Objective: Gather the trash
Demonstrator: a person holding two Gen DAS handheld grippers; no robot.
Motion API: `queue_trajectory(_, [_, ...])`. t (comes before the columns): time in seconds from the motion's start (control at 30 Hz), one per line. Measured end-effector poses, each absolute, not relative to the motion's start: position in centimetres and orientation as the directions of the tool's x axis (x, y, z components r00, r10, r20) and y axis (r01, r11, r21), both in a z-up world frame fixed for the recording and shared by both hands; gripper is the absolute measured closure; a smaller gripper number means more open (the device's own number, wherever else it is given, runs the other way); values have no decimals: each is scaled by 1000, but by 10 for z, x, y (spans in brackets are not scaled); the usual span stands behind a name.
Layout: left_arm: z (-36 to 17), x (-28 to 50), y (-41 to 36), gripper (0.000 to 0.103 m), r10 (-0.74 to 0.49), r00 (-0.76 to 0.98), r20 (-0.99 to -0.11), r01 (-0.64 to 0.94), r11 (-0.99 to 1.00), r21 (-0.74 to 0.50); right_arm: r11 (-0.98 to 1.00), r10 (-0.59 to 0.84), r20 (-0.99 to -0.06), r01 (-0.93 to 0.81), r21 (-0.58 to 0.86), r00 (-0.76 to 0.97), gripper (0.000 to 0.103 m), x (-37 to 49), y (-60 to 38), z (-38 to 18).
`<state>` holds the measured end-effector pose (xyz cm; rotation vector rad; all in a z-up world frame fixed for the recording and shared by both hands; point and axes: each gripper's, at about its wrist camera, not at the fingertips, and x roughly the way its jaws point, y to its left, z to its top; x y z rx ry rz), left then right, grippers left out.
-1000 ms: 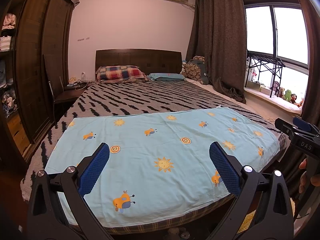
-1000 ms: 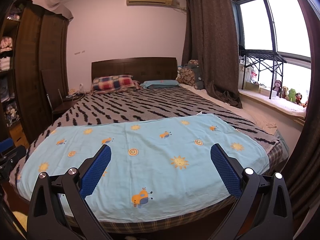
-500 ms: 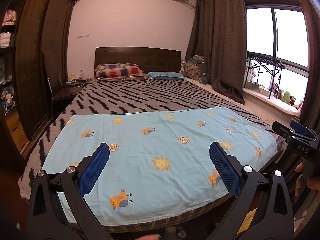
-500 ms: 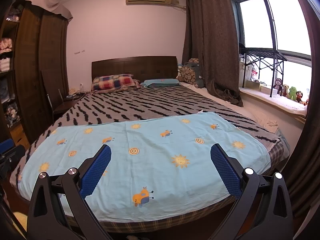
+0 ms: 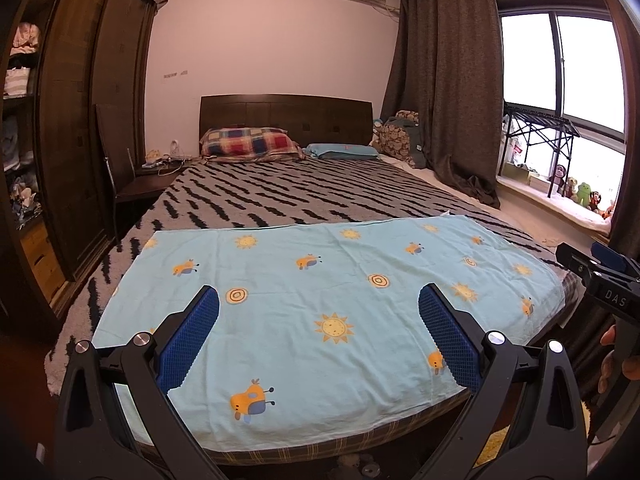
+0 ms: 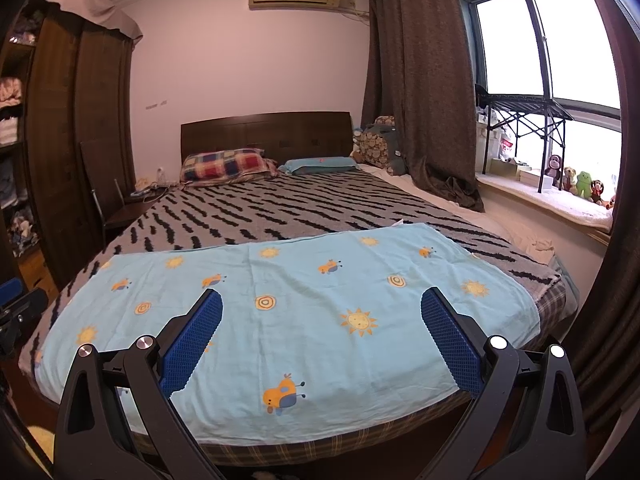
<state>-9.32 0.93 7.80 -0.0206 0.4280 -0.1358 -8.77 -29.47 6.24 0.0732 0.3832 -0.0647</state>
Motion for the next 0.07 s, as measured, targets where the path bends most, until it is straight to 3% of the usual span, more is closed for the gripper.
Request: queue_trajectory(0.07, [78, -93, 10, 8, -134, 901, -413, 125, 991, -47, 995, -50, -375, 77, 58, 926, 3, -88, -295, 62])
